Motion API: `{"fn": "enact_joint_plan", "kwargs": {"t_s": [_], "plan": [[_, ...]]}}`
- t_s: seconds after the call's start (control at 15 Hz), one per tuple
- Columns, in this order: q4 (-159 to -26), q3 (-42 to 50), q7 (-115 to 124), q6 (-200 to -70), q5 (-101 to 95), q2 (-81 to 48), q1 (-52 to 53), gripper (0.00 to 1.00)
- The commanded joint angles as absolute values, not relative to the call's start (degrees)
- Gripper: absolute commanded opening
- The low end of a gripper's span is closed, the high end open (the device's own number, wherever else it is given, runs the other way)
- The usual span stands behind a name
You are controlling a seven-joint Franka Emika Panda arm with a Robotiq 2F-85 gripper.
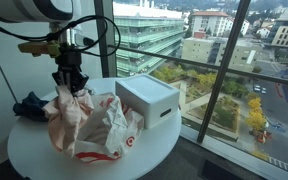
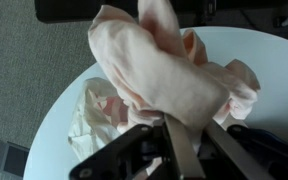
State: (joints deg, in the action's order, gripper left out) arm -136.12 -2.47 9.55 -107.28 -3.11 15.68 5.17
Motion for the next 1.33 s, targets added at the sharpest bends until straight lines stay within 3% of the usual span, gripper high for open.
{"fn": "enact_joint_plan", "kwargs": {"t_s": [0.0, 0.53, 1.27], "plan": [[-136.7, -6.6, 15.9, -112.2, -12.1, 13.7, 4.0, 0.05], [-136.5, -9.1, 30.0, -119.8, -33.6, 12.5, 3.3, 0.05], [-137.3, -10.3, 34.4, -131.3, -32.1, 8.8, 5.0, 0.05]]}}
